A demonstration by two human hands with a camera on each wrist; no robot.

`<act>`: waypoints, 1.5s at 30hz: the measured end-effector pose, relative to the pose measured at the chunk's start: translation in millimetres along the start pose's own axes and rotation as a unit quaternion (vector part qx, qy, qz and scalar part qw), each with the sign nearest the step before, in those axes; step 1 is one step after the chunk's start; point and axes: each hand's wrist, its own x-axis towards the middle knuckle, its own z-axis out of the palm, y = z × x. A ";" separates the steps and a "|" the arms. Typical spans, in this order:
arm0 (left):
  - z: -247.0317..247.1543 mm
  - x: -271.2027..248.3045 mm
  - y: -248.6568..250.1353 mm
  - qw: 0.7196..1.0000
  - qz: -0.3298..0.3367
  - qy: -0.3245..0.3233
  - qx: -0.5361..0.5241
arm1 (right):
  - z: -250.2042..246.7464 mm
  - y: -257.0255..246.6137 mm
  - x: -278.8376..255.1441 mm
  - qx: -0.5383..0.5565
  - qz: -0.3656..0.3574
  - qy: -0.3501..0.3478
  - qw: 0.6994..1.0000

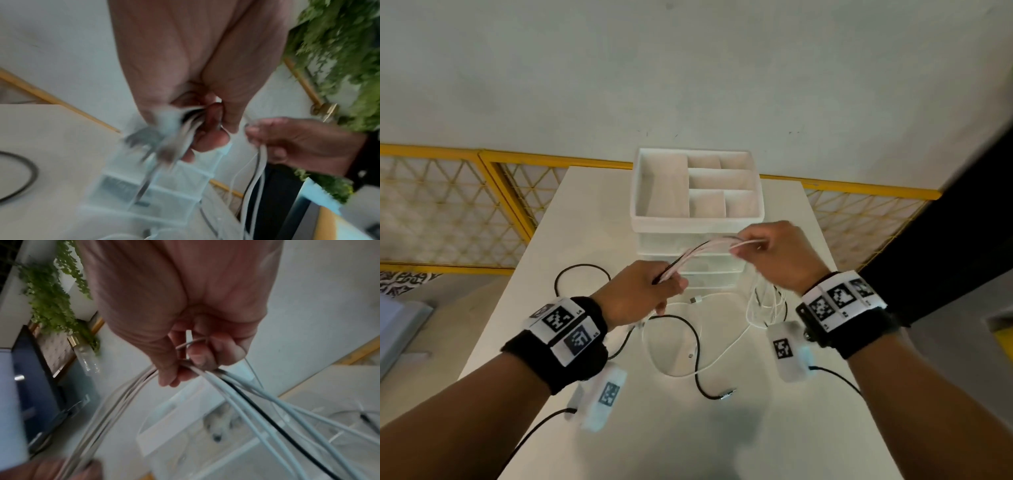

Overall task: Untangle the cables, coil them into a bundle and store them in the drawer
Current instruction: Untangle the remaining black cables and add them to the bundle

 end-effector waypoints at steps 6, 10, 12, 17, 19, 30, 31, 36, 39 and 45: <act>10.3 -14.9 -11.4 0.993 -0.051 -0.004 -0.103 | 4.4 28.5 -4.7 -0.113 0.038 -0.028 0.992; 13.0 -16.0 -0.7 0.983 -0.115 -0.019 -0.139 | 8.4 14.9 -20.8 -0.284 0.093 -0.195 0.934; 14.4 -14.7 5.4 0.987 -0.124 -0.045 -0.092 | 9.6 -3.5 -24.8 -0.324 0.052 -0.181 0.927; 12.3 -15.7 27.8 0.988 -0.079 -0.087 -0.102 | 44.9 -23.1 -27.0 -0.020 -0.134 -0.137 0.981; 4.8 -16.1 28.4 0.979 -0.075 -0.062 -0.178 | 49.8 -19.7 -26.8 0.110 -0.107 -0.137 0.979; -0.8 -19.4 25.4 0.866 -0.156 0.051 -0.473 | 65.7 -30.5 -30.1 0.262 -0.096 -0.075 0.957; -2.3 -19.1 27.8 0.865 -0.154 0.052 -0.474 | 68.2 -31.6 -30.1 0.260 -0.102 -0.059 0.958; -9.7 -22.5 33.9 0.859 -0.160 0.021 -0.485 | 72.3 -35.7 -30.5 0.219 -0.165 -0.018 0.961; -5.5 -21.5 36.6 0.877 -0.165 0.031 -0.449 | 74.9 -41.1 -30.5 0.221 -0.185 0.003 0.958; -0.1 -19.7 34.0 0.897 -0.118 0.127 -0.406 | 67.4 -49.7 -34.8 0.285 -0.096 -0.020 0.953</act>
